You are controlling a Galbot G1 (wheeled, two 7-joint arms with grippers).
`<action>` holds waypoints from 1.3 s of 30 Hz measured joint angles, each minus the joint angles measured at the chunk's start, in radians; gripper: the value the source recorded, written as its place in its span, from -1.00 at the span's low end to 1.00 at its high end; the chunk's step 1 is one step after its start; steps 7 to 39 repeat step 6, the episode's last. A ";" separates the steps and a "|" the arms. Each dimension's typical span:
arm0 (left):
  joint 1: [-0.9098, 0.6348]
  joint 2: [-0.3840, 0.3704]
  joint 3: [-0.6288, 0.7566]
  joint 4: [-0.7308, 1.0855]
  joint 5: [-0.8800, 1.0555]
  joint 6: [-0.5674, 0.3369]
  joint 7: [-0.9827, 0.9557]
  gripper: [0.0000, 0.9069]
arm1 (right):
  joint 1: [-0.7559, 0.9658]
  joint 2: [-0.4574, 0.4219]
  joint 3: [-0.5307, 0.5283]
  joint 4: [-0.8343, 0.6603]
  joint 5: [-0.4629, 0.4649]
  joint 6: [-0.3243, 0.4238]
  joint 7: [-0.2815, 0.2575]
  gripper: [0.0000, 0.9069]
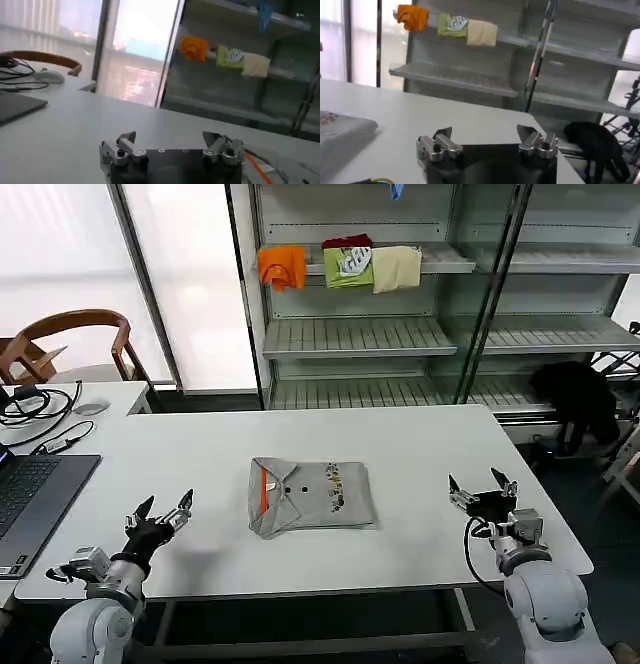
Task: Fold and organize the clothes.
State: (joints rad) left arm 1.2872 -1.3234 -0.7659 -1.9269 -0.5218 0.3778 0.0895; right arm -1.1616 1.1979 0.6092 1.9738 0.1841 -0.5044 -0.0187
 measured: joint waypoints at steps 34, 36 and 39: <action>0.010 -0.010 0.005 -0.001 -0.009 -0.006 0.000 1.00 | 0.005 0.001 0.000 0.000 0.012 0.001 0.025 1.00; 0.010 -0.010 0.005 -0.001 -0.009 -0.006 0.000 1.00 | 0.005 0.001 0.000 0.000 0.012 0.001 0.025 1.00; 0.010 -0.010 0.005 -0.001 -0.009 -0.006 0.000 1.00 | 0.005 0.001 0.000 0.000 0.012 0.001 0.025 1.00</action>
